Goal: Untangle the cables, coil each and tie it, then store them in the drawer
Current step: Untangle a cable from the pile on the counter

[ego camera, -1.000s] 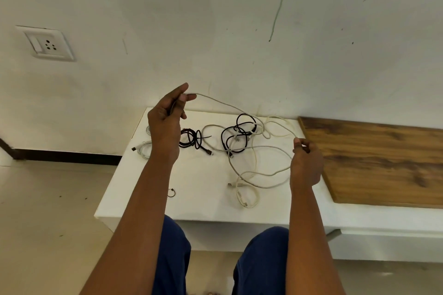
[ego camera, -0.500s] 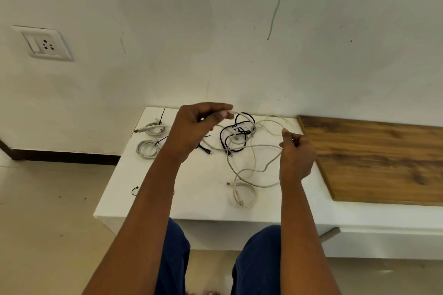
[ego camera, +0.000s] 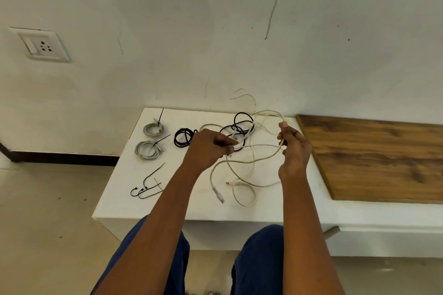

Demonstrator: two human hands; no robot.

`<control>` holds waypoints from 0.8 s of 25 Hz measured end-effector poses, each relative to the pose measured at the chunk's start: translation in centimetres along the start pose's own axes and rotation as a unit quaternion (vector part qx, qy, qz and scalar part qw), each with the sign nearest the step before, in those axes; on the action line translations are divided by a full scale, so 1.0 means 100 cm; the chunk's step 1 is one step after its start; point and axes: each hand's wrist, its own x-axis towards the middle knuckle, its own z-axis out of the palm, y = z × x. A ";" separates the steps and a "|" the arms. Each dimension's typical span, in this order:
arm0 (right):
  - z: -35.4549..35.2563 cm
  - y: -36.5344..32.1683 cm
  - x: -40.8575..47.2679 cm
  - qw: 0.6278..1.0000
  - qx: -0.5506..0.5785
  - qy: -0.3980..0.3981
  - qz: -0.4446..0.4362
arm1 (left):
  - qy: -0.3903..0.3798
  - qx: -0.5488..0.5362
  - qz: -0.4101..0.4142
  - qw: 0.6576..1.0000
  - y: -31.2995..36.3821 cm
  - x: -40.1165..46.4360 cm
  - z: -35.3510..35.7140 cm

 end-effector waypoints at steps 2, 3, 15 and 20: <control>-0.004 0.000 0.003 1.000 0.003 0.010 0.005 | 0.070 -0.013 -0.003 0.997 -0.003 0.002 -0.003; -0.006 0.000 0.005 1.000 0.001 0.014 0.006 | 0.103 -0.031 -0.003 0.994 -0.003 0.003 -0.005; -0.023 0.027 0.028 0.934 -0.340 0.077 -0.079 | 0.370 -0.188 0.023 0.909 0.003 0.005 -0.020; -0.026 0.030 0.030 0.881 -0.460 0.079 -0.079 | 0.420 -0.210 0.064 0.881 0.010 0.002 -0.024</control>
